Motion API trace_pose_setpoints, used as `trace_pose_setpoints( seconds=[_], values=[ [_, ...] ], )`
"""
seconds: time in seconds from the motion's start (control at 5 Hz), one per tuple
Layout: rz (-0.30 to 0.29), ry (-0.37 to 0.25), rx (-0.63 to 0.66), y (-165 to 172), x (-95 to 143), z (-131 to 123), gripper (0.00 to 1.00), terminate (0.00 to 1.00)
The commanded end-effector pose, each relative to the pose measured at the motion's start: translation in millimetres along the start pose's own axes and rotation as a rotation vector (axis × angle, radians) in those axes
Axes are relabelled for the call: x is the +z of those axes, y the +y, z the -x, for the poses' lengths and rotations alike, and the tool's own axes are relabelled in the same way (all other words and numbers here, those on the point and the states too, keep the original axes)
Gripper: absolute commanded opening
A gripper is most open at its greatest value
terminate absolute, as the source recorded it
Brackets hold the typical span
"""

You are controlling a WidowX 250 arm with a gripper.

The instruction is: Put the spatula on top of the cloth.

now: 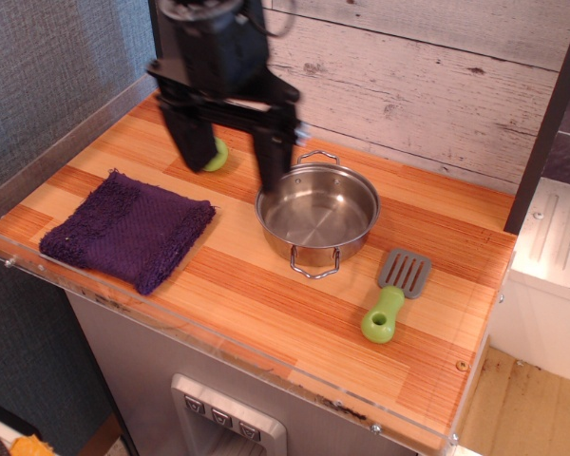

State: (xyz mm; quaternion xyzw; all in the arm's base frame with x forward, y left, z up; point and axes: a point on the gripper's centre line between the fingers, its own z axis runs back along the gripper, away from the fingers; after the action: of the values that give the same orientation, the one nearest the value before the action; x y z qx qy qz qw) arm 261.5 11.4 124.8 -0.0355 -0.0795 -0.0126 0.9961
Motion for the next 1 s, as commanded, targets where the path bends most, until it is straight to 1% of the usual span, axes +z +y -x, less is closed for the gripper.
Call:
trace_pose_setpoints(
  seconds=[0.0, 0.2, 0.4, 0.6, 0.8],
  values=[
    [-0.02, -0.065, -0.045, -73.3, -0.1, 2.8, 1.0, 0.0],
    [-0.014, -0.049, -0.054, -92.3, -13.3, 7.3, 1.0, 0.0],
    [-0.072, 0.008, -0.046, -103.1, -27.5, 11.9, 1.0, 0.0],
    [-0.112, 0.046, -0.039, -107.2, -40.6, 16.0, 1.0, 0.0],
    [-0.132, 0.05, 0.001, -104.9, -54.9, 15.3, 1.0, 0.0]
  ],
)
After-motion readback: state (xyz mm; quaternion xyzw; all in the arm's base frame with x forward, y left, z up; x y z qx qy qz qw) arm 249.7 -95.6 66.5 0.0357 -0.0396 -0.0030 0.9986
